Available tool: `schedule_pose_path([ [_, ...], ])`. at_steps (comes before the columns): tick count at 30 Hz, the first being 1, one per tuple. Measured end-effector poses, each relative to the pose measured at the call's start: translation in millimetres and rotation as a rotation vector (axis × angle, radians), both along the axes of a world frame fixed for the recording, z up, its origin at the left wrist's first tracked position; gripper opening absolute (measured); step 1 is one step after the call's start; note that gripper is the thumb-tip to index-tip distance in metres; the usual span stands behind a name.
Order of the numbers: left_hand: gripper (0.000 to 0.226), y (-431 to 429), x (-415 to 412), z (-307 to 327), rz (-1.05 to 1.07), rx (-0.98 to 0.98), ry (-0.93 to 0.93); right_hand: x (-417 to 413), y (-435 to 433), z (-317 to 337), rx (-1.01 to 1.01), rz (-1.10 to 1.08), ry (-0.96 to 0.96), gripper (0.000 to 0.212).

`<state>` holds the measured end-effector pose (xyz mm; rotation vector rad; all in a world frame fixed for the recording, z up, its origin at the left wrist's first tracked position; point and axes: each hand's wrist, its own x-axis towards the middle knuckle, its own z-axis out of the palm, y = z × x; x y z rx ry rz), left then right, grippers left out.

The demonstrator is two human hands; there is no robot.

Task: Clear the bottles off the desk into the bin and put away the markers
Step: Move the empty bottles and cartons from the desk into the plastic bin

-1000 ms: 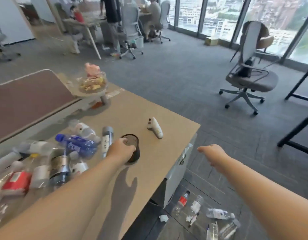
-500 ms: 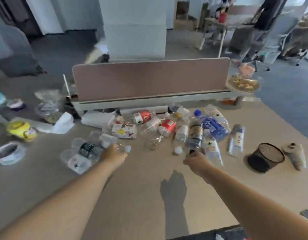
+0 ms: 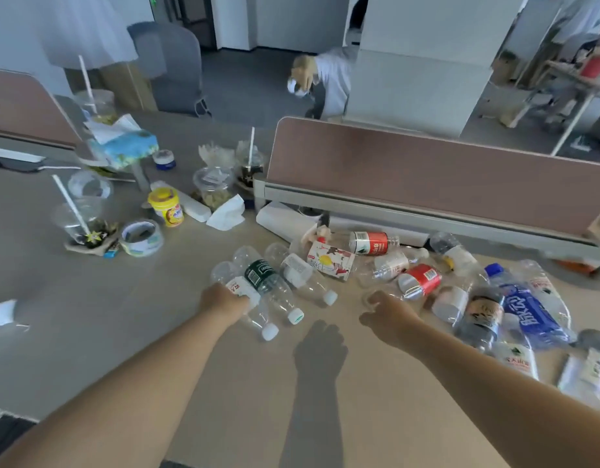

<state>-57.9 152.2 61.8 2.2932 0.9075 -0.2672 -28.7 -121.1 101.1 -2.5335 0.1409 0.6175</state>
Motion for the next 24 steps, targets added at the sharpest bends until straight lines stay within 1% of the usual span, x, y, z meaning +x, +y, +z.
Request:
schedule_pose_path([
  [2, 0.038, 3, 7, -5, 0.106, -0.072, 0.001, 19, 6, 8, 0.035, 0.013, -0.023, 0.049],
  [4, 0.043, 2, 16, -13, 0.224, -0.128, 0.008, 34, 10, 10, 0.079, 0.032, -0.025, 0.049],
  [6, 0.058, -3, 22, -22, 0.321, -0.177, 0.019, 45, 13, 7, 0.109, 0.045, -0.014, 0.048],
  [8, 0.073, -10, 22, -42, 0.406, -0.270, 0.038, 53, 16, 0, 0.113, 0.078, -0.014, 0.045],
  [9, 0.074, -15, 21, -53, 0.452, -0.329, 0.048, 56, 16, -5, 0.113, 0.095, -0.017, 0.043],
  [10, 0.073, -23, 17, -60, 0.502, -0.339, 0.040, 56, 15, -9, 0.100, 0.116, -0.021, 0.042],
  [11, 0.072, -31, 13, -67, 0.527, -0.289, 0.028, 56, 15, -13, 0.067, 0.135, -0.027, 0.042],
  [13, 0.073, -47, 9, -75, 0.481, -0.142, 0.017, 51, 11, -20, -0.005, 0.163, -0.023, 0.042],
  [14, 0.074, -50, 7, -75, 0.474, -0.124, 0.020, 50, 12, -23, -0.032, 0.183, -0.005, 0.043],
  [16, 0.072, -50, 5, -72, 0.487, -0.176, 0.044, 56, 19, -23, -0.058, 0.223, 0.026, 0.044],
  [19, 0.068, -35, -6, -70, 0.563, -0.273, 0.051, 78, 46, -16, -0.050, 0.285, -0.004, 0.042],
  [22, 0.067, -26, -32, -70, 0.554, -0.224, 0.032, 96, 85, -11, -0.049, 0.376, -0.084, 0.037],
  [24, 0.063, -15, -47, -66, 0.553, -0.181, -0.002, 106, 114, -14, -0.060, 0.448, -0.122, 0.033],
])
